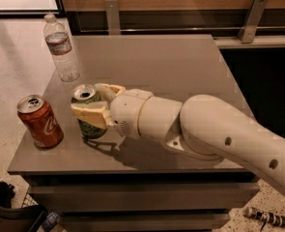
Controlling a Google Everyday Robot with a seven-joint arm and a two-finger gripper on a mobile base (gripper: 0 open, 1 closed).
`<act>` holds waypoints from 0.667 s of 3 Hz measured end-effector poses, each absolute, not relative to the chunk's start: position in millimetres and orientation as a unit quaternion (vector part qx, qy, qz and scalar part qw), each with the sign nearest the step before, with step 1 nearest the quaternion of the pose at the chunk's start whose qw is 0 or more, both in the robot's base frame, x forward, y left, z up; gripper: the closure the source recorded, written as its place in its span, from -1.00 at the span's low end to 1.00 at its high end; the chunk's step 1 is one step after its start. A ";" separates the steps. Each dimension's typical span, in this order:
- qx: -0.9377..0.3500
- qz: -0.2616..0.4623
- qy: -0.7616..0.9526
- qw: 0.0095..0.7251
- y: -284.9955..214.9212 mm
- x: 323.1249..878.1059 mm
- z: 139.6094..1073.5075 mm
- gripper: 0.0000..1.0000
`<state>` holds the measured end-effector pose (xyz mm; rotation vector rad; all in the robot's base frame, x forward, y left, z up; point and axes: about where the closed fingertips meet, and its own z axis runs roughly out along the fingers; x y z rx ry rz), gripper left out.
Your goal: Move green can near coke can
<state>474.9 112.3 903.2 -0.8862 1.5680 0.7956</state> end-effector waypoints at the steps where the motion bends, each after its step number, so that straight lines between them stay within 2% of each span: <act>1: -0.377 0.337 0.662 0.553 114.8 473.6 904.0 -0.43; 2: -0.379 0.337 0.662 0.553 116.3 472.8 904.5 -0.90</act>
Offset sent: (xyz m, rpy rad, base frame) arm -0.0008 0.0016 0.0005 -0.0015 -0.0014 0.0028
